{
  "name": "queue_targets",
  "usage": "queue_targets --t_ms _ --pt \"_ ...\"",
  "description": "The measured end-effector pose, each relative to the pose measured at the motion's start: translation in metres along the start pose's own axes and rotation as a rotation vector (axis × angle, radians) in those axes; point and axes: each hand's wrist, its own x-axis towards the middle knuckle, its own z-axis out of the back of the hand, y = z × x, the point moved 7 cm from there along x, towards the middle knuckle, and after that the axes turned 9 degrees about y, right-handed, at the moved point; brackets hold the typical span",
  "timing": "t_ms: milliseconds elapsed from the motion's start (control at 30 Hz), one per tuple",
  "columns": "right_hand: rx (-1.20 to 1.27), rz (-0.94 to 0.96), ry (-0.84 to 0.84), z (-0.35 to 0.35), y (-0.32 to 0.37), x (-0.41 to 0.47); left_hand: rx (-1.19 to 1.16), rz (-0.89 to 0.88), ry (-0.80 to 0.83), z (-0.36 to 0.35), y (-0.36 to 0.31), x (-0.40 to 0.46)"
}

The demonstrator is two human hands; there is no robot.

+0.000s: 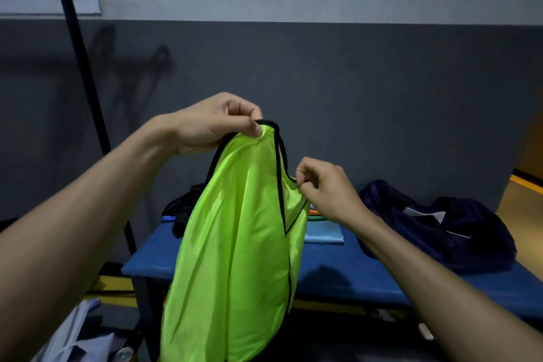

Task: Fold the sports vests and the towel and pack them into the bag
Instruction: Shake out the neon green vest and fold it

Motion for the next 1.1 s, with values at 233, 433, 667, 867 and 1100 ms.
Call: queue_targets --t_ms 233,433,667,867,1100 --pt "0.378 0.004 0.038 0.003 -0.007 -0.017 0.041 0.057 -0.09 0.0 0.012 -0.001" --pt "0.345 0.127 -0.049 0.01 0.019 -0.023 0.119 0.064 -0.009 -0.028 -0.001 0.013" --pt "0.275 0.251 -0.181 0.032 0.027 -0.02 0.171 0.053 0.083 -0.051 -0.001 0.03" --pt "0.443 0.204 -0.057 0.036 -0.003 -0.016 0.223 0.054 0.086 -0.054 0.017 0.046" --pt "0.2 0.006 0.052 0.028 -0.051 0.0 0.178 -0.016 0.053 -0.049 0.042 0.06"
